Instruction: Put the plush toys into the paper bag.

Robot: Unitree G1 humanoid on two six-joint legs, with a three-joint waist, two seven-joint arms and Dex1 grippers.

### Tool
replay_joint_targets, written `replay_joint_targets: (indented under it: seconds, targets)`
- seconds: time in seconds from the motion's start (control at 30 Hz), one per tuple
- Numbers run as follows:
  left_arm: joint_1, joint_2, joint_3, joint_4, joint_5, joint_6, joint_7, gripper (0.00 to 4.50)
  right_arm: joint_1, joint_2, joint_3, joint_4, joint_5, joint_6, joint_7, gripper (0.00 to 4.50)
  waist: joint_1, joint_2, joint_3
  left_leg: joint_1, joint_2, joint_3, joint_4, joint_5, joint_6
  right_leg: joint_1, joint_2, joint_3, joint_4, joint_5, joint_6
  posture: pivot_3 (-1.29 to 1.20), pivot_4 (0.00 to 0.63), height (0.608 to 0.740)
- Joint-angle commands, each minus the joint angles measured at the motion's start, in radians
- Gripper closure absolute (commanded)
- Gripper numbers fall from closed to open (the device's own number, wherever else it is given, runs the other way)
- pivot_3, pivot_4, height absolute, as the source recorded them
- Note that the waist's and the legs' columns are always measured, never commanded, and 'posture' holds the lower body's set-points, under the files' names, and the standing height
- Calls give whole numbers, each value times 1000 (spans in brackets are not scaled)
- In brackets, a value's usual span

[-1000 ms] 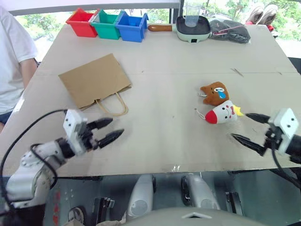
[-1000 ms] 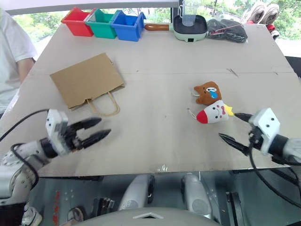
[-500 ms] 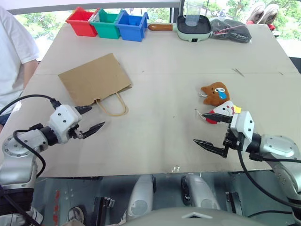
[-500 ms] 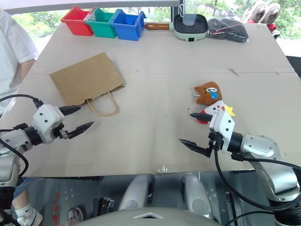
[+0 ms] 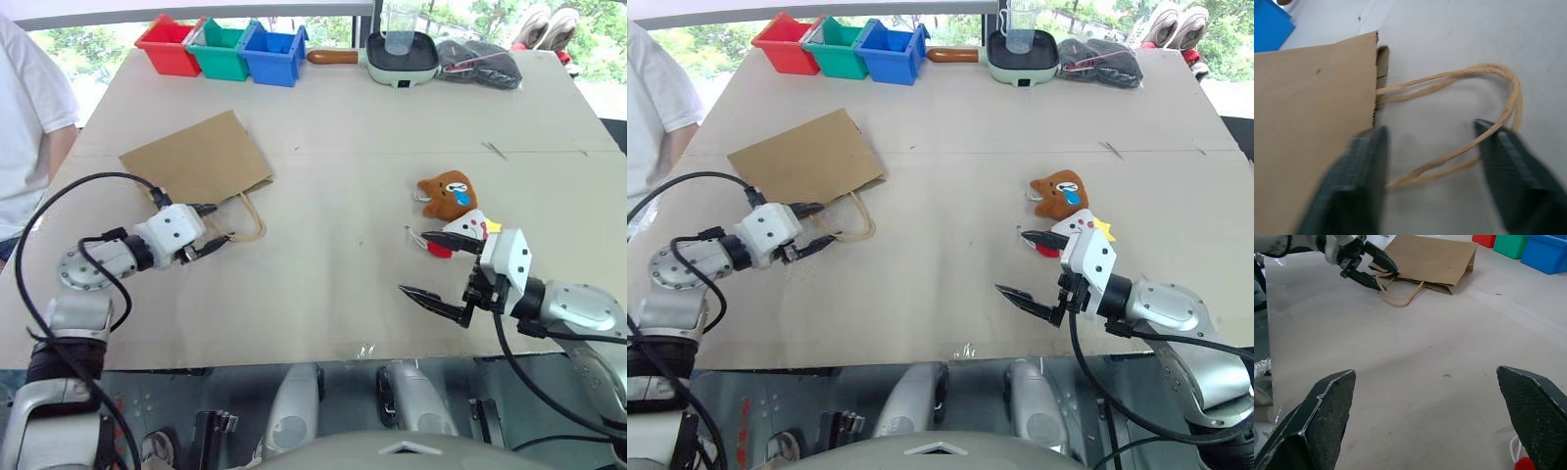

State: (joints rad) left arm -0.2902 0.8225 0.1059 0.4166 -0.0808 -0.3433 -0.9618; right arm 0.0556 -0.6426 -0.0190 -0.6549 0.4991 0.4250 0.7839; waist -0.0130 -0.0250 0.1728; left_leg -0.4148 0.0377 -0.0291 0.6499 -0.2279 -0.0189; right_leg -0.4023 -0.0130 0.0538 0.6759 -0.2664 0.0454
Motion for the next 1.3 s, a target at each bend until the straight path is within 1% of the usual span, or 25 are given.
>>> replay_joint_targets:
  seconds: [0.03,0.07,0.1,0.23,0.3,0.33,0.4,0.43,0.5,0.6,0.63,0.73,0.77,0.93,1.07,1.17,1.27,1.3]
  targets:
    - [-33,-6,5,11,-55,9,-47,3797,10,-2,-26,-46,10,-5,-23,0,0,0,0,0,0,0,0,0,0,0,0,0,0,0,0,0,150,740]
    - [-39,-16,6,3,-83,40,-69,4203,13,-2,-23,-47,7,-5,-26,0,0,0,0,0,0,0,0,0,0,0,0,0,0,0,0,0,150,740]
    - [-44,-22,6,-2,-102,61,-85,4428,15,-3,-21,-47,6,-5,-29,0,-1,0,0,0,0,0,0,0,0,0,0,0,1,0,0,0,150,740]
    - [-46,-85,45,-199,-371,396,-144,4428,-3,21,13,-43,1,15,-68,0,2,-1,0,-1,0,-1,2,0,0,0,0,-1,2,0,0,0,150,740]
    - [-42,-106,49,-302,-470,525,-143,4428,-35,43,51,-31,-14,35,-96,0,0,-1,0,-1,0,-2,3,0,0,0,0,-1,2,0,0,0,150,740]
    - [-38,-112,43,-350,-501,575,-139,4428,-57,58,75,-21,-22,54,-113,0,-2,-1,0,-1,0,-2,3,0,0,0,0,-1,2,0,0,0,150,740]
    - [-30,-120,-1,-442,-490,596,-141,4428,-128,108,142,34,-49,108,-157,0,-6,-1,0,0,0,-2,3,0,0,0,1,-1,3,0,0,0,150,740]
    - [-32,-127,-28,-484,-474,588,-143,4485,-178,154,177,92,-67,128,-187,246,-11,-1,0,0,0,-2,3,0,0,0,1,-1,3,0,0,0,150,740]
    - [-43,-143,-55,-545,-472,602,-135,4500,-256,237,230,199,-98,122,-210,960,-13,-1,0,1,1,-3,2,0,0,0,2,0,3,0,0,0,150,740]
    - [-72,-161,-86,-616,-491,628,-140,4500,-393,394,320,459,-167,18,-198,2268,-16,-1,0,0,1,-3,2,0,0,0,3,-1,3,0,-1,0,150,740]
    - [-82,-164,-93,-631,-495,636,-142,4500,-437,450,330,557,-176,-27,-186,2674,-18,0,0,0,1,-3,2,0,0,0,3,0,3,0,-1,0,150,740]
    - [-114,-172,-102,-636,-483,636,-143,4500,-532,566,336,780,-179,-121,-111,4221,-20,0,0,0,1,-4,2,0,0,0,3,-1,3,0,-1,0,150,740]
    - [-125,-176,-103,-634,-479,631,-143,4500,-561,594,343,846,-192,-159,-90,4440,-19,0,0,0,1,-3,2,0,0,0,2,-1,3,0,-1,0,150,740]
    - [-163,-193,-81,-648,-505,659,-120,4500,-672,696,361,1116,-263,-296,-45,4440,-21,0,0,-1,0,-3,2,0,0,0,1,-1,2,0,0,0,150,740]
    - [-161,-189,-45,-679,-515,663,-90,4500,-718,762,347,1254,-300,-394,-35,4440,-27,0,0,0,0,-4,2,0,0,0,2,-1,3,0,-1,0,150,740]
    - [-173,-189,10,-683,-509,639,-43,4500,-744,812,341,1366,-341,-455,-73,4440,-28,0,0,0,0,-4,1,0,0,0,2,-1,3,0,-1,0,150,740]
    - [-205,-206,44,-669,-516,632,-3,4500,-766,831,347,1435,-391,-505,-121,4440,-26,0,0,1,0,-4,1,0,0,0,2,-2,3,0,-1,0,150,740]
    - [-223,-212,55,-658,-513,627,12,4500,-778,835,356,1460,-426,-524,-176,4440,-25,0,0,1,0,-4,1,0,0,0,1,-2,3,0,-1,0,150,740]
